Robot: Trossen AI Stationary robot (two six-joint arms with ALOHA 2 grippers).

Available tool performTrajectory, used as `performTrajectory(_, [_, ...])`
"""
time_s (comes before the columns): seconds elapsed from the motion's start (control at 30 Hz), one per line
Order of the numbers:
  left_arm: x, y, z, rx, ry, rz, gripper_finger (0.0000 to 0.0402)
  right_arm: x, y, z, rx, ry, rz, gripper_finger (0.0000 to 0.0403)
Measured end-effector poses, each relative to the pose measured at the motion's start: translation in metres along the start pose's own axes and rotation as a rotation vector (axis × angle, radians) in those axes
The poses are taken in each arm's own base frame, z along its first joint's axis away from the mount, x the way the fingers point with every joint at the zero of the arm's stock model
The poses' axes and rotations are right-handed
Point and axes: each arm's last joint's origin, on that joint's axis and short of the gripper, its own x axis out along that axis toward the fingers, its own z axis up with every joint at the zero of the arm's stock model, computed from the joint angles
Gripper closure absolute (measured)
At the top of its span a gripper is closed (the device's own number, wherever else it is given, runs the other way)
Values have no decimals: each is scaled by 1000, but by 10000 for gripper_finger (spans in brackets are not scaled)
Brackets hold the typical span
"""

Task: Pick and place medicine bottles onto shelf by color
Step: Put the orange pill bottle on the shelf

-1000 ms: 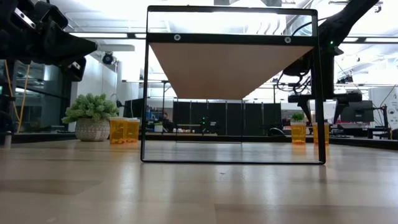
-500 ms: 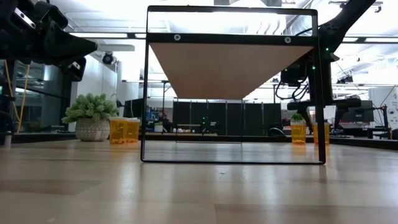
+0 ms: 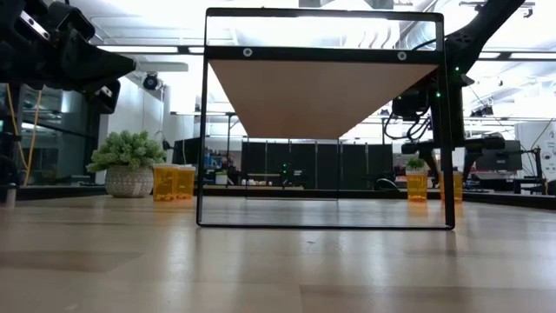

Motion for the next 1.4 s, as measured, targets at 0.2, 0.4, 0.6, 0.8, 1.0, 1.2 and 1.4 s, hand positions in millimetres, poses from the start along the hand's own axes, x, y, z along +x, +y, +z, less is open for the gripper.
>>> performTrajectory(0.2, [0,0,0,0,0,0,398,-7,-2,1,-73,-5,19,205])
performTrajectory(0.4, [0,0,0,0,0,0,398,-27,-14,3,-130,-23,52,205])
performTrajectory(0.6, [0,0,0,0,0,0,398,-72,-24,6,-269,-92,196,205])
performTrajectory(0.8, [0,0,0,0,0,0,398,-144,-25,11,-415,-140,580,205])
performTrajectory(1.0, [0,0,0,0,0,0,398,-211,-1,4,-574,-68,919,205])
performTrajectory(1.2, [0,0,0,0,0,0,398,-244,57,-12,-749,-94,897,205])
performTrajectory(1.4, [0,0,0,0,0,0,398,-233,112,-30,-915,-29,717,205])
